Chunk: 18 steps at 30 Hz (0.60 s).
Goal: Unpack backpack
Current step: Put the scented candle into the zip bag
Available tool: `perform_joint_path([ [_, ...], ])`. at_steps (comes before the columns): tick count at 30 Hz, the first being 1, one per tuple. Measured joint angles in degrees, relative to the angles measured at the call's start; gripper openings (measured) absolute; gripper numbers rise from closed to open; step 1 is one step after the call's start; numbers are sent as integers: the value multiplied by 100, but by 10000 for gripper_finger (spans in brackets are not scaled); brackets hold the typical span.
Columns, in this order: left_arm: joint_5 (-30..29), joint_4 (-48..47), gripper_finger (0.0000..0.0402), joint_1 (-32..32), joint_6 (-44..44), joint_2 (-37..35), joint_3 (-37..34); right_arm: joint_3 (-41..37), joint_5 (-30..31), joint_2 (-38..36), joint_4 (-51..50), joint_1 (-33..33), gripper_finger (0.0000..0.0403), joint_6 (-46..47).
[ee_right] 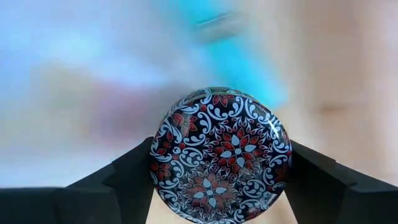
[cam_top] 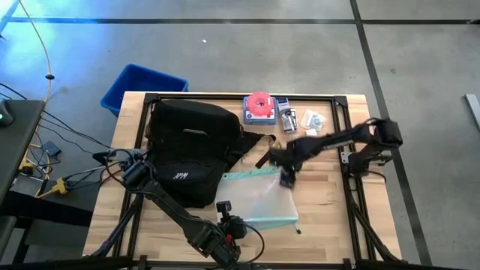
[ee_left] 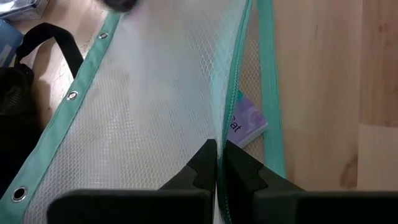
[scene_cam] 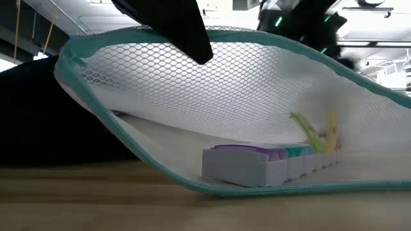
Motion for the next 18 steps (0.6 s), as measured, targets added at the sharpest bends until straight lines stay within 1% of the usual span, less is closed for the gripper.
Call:
perform_joint_path([
  [3,-16,7,0,-31,-49,0,0,241,-319,-118,-54,919,268,543],
  [6,-28,5,0,-38,-192,0,0,627,-347,-169,-49,1925,267,1312],
  [9,-55,3,0,6,-304,0,-2,1058,-91,-150,315,2858,267,2078],
  [11,-128,9,0,57,-392,0,0,1249,235,-63,970,3315,267,2439],
  [13,-215,11,0,137,-456,0,0,1348,701,92,1718,3608,267,2500],
  [15,-322,13,0,258,-385,0,-2,1437,964,293,2359,3761,267,2299],
  [18,-346,26,0,483,-308,-26,6,1550,1158,600,2692,3777,267,1844],
])
